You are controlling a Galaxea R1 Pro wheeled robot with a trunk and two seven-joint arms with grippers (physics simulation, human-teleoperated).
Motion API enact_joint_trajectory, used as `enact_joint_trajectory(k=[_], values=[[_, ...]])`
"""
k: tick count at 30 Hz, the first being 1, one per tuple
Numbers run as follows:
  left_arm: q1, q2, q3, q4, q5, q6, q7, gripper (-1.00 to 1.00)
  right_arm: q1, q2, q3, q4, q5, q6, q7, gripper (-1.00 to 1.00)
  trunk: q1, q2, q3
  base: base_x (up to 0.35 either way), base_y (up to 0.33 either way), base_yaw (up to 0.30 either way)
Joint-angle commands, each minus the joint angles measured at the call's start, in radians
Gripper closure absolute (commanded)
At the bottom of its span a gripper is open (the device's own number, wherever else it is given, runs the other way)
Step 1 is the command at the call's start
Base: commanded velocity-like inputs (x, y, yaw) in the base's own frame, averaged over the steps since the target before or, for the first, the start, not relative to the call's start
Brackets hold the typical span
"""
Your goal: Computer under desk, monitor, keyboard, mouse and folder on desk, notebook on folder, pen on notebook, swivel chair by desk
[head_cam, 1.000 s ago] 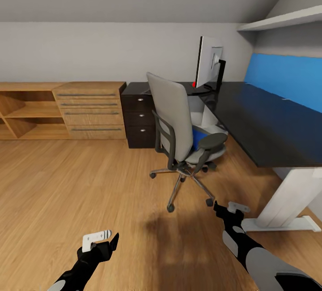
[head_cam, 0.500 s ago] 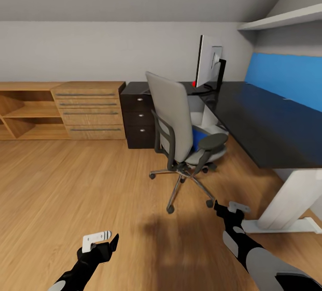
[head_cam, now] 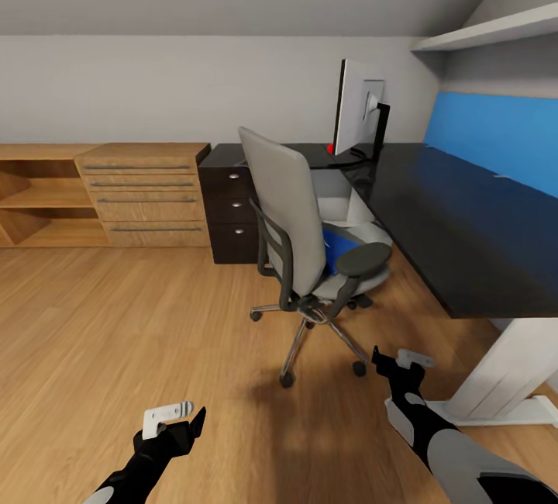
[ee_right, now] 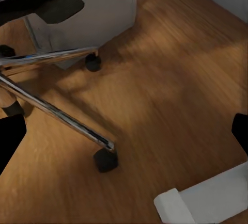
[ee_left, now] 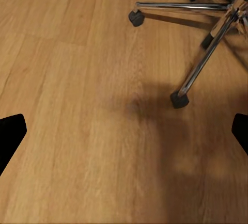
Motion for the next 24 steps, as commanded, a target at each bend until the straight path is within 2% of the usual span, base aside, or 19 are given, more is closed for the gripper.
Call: enact_joint_trajectory(k=[1,7,12,15,24], values=[[0.000,-0.001,0.003,-0.002,0.011,0.006,-0.002,-1.00,0.000,0.001,-0.001,0.001,0.045,0.004,0.002,-1.00,0.000,0.000,-0.001,0.008,-0.006,0.000],[0.000,-0.001,0.004,-0.003,0.013,0.005,-0.003,-1.00,-0.005,0.002,0.000,-0.007,0.089,0.063,0.001,-1.00,0.000,0.000,-0.001,0.003,-0.002,0.000],[0.000,0.000,0.006,-0.005,0.013,0.006,-0.003,-1.00,-0.050,0.000,0.000,-0.008,0.095,0.092,0.001,-1.00,0.000,0.000,-0.001,0.000,0.000,0.000],[0.000,0.000,0.006,-0.005,0.012,0.006,-0.003,-1.00,-0.080,-0.017,-0.002,-0.008,0.093,0.127,0.001,-1.00,0.000,0.000,-0.001,0.025,0.000,0.000],[0.000,0.002,0.026,-0.006,0.010,0.006,-0.003,-1.00,-0.088,-0.021,-0.004,-0.007,0.091,0.128,0.002,-1.00,0.000,0.000,-0.001,0.165,0.000,0.000]])
